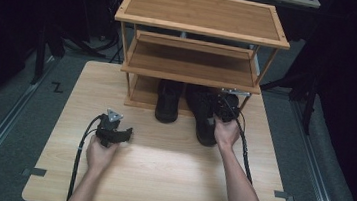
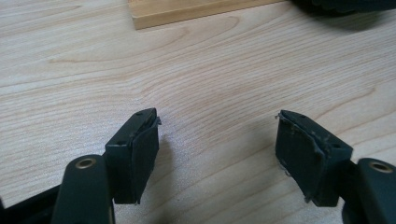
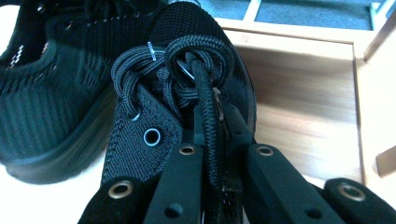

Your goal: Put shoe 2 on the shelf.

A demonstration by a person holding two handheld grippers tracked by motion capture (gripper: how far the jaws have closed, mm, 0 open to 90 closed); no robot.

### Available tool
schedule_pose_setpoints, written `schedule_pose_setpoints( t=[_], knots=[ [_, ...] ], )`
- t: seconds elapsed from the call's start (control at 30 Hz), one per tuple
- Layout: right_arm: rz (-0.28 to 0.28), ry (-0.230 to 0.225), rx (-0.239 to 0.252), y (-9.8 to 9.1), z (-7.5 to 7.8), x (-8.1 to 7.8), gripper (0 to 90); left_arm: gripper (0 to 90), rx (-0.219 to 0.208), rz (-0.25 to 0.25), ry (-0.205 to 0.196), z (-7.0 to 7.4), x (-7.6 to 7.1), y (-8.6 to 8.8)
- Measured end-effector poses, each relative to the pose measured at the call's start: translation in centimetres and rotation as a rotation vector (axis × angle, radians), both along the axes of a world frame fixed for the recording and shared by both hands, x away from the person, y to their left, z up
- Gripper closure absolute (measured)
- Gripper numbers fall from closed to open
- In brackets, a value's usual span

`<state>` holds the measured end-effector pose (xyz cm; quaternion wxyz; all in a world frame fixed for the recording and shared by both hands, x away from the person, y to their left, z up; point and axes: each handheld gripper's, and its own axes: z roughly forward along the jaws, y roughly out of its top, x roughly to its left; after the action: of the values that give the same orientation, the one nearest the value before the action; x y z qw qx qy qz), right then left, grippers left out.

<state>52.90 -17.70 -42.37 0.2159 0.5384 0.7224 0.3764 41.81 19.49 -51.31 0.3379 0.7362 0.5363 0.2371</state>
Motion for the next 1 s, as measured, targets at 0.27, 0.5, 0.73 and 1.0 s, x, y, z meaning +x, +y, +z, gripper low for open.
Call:
schedule_pose_setpoints(
  t=[0.27, 0.5, 0.73, 1.0],
  knots=[
    [-0.058, -0.001, 0.010, 1.2, -0.8, 1.4, 87.7, 30.8, 0.000, 0.000, 0.000, 0.0, 0.0, 0.0],
    [-0.115, -0.026, 0.036, 1.9, -1.2, 2.3, 87.6, 30.7, 0.001, 0.000, 0.000, 0.0, 0.0, 0.0],
    [-0.162, -0.072, 0.033, 2.8, -1.6, 2.6, 87.1, 30.8, 0.002, 0.001, -0.001, 0.0, 0.0, 0.0],
    [-0.181, -0.132, -0.033, 3.1, -2.1, 3.1, 84.9, 32.8, 0.002, 0.007, -0.005, 0.0, 0.0, -0.2]
  ],
)
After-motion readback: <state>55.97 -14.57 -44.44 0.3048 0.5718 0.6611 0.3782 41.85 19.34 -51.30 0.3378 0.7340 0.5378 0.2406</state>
